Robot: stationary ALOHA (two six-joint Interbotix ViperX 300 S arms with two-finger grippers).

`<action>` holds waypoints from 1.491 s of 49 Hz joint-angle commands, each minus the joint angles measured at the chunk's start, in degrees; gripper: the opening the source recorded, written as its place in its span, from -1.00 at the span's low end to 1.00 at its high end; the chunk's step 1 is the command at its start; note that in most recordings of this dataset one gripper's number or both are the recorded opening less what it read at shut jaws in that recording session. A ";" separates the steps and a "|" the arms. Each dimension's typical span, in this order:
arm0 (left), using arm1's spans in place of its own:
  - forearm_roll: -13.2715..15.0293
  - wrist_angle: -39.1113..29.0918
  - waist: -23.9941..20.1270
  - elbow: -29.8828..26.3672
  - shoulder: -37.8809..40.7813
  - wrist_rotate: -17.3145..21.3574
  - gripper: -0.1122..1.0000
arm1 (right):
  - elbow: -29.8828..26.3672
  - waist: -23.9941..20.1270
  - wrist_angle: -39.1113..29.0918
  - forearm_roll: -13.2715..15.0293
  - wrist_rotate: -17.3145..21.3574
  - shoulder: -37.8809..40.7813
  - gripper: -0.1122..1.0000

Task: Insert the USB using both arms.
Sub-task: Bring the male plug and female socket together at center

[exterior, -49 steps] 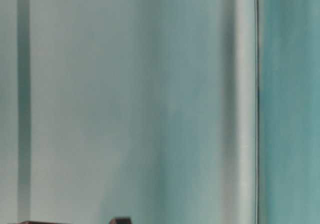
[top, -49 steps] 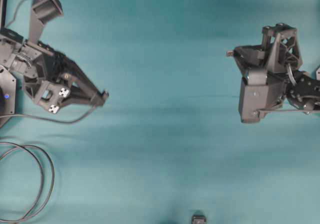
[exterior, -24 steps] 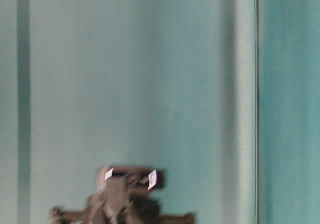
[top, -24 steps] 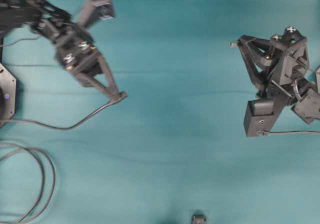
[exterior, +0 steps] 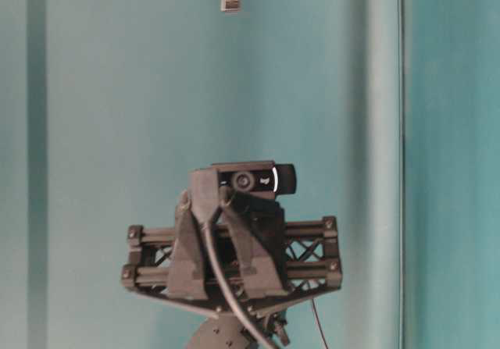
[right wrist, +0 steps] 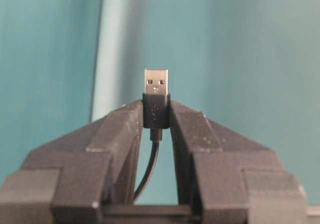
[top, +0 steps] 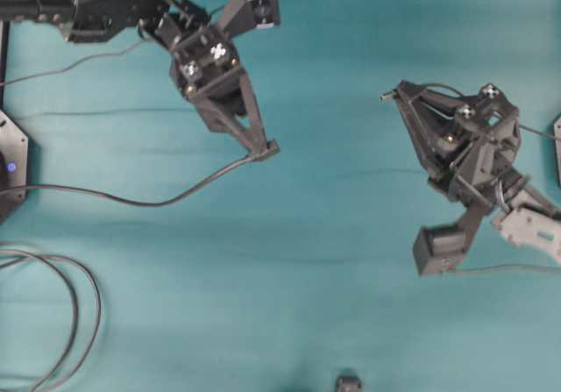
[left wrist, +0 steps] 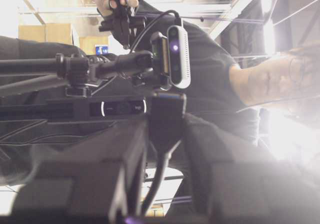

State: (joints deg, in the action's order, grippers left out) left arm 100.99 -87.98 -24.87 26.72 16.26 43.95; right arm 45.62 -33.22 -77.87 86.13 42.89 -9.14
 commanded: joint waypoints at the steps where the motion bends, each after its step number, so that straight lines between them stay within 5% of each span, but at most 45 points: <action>1: 0.00 -0.26 0.09 -0.97 -0.18 0.44 -0.29 | -2.29 -1.32 -2.11 0.88 -0.09 1.05 -0.44; 26: 0.00 2.11 1.58 -8.88 5.27 -2.90 -0.29 | -3.43 -2.37 -1.76 2.11 -4.92 3.08 -0.45; 73: -0.09 2.99 3.08 -14.94 9.93 -2.55 -0.29 | -3.52 -0.35 5.45 3.43 -3.96 4.92 -0.45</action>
State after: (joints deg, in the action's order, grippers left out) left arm 100.81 -84.99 -21.97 13.18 26.89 41.66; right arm 43.33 -33.84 -72.42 88.86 38.58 -3.78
